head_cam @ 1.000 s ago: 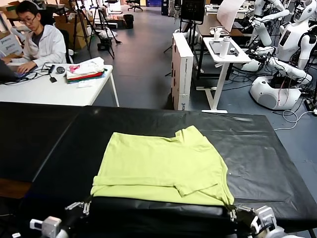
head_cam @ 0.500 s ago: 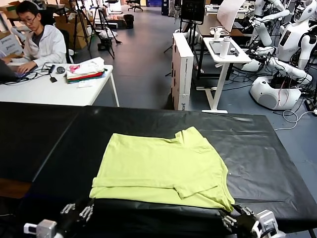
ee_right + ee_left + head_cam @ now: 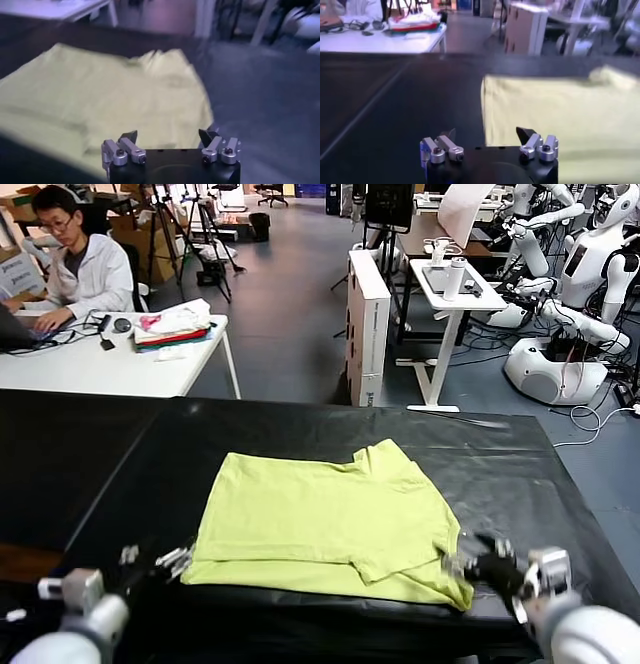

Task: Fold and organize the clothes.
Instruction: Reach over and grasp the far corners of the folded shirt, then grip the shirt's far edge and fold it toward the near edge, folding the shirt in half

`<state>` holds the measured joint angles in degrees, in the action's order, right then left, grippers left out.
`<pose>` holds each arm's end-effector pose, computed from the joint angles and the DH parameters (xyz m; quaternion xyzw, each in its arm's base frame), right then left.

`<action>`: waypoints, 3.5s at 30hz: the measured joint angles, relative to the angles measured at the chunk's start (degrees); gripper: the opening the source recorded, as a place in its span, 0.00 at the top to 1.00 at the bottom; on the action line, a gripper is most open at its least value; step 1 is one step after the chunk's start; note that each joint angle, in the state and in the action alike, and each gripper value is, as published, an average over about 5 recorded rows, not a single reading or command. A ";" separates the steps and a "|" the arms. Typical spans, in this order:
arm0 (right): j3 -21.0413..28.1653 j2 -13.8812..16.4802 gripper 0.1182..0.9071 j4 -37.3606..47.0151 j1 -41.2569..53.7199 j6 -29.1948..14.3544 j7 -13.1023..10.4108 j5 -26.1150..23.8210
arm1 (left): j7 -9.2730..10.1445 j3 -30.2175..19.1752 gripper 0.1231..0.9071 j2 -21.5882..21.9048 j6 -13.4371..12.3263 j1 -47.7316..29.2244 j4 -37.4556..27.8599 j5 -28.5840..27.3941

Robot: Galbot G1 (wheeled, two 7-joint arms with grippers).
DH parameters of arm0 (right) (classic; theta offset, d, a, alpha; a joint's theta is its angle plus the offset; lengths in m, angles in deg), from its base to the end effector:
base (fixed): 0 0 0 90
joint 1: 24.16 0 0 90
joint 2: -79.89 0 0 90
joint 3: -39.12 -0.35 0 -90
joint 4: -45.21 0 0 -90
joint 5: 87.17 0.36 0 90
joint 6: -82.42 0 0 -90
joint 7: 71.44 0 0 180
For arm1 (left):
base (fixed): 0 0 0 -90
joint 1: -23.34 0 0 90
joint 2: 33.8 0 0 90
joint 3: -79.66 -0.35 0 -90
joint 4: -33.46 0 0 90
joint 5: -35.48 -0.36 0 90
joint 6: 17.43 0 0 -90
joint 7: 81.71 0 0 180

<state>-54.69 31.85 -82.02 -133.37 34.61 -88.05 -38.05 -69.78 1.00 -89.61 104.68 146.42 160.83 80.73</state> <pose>0.2419 -0.1025 -0.1749 0.0733 -0.9596 0.0327 0.2696 0.1929 0.1204 -0.2178 -0.0310 -0.9658 0.0341 0.2550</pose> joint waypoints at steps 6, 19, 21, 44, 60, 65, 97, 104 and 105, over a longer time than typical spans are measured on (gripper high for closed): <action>9.62 -1.14 0.97 10.85 15.06 0.00 -0.19 -1.34 | 1.48 -4.69 0.97 1.31 6.03 -16.10 -9.01 7.73; 23.87 -7.80 0.97 30.32 33.57 0.00 0.14 -4.11 | -0.76 -19.17 0.65 1.19 10.12 -41.95 -30.25 8.33; 25.16 -8.75 0.97 32.42 35.18 0.00 0.29 -4.31 | -1.52 -20.74 0.40 0.98 10.12 -44.37 -32.73 7.35; 30.65 -12.06 0.25 39.77 41.87 0.00 0.46 -4.95 | -3.08 -26.86 0.02 -3.13 10.09 -52.75 -44.52 4.44; 27.34 -12.08 0.00 37.92 38.78 -0.19 3.52 -5.69 | -4.89 -27.61 0.97 -3.40 10.04 -52.53 -44.96 2.41; 25.15 -10.73 0.00 34.67 36.32 -4.05 5.51 -5.27 | -5.42 -27.64 0.90 -3.77 9.67 -52.76 -45.82 1.73; 8.91 2.75 0.45 2.79 4.02 -0.01 1.73 -2.69 | -4.91 -9.52 0.00 3.47 7.93 -25.70 -13.73 5.65; 7.63 3.09 0.00 1.05 -1.59 0.00 2.14 -3.88 | -5.39 -5.76 0.16 5.13 8.75 -17.93 -8.99 5.04; 7.63 3.09 0.00 0.97 -2.16 0.01 2.17 -4.01 | -5.48 -5.30 0.24 5.16 8.70 -16.69 -8.37 4.88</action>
<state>-47.06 34.93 -81.05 -135.53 34.62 -85.88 -42.06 -75.27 -4.30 -84.45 113.38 129.73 152.46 85.62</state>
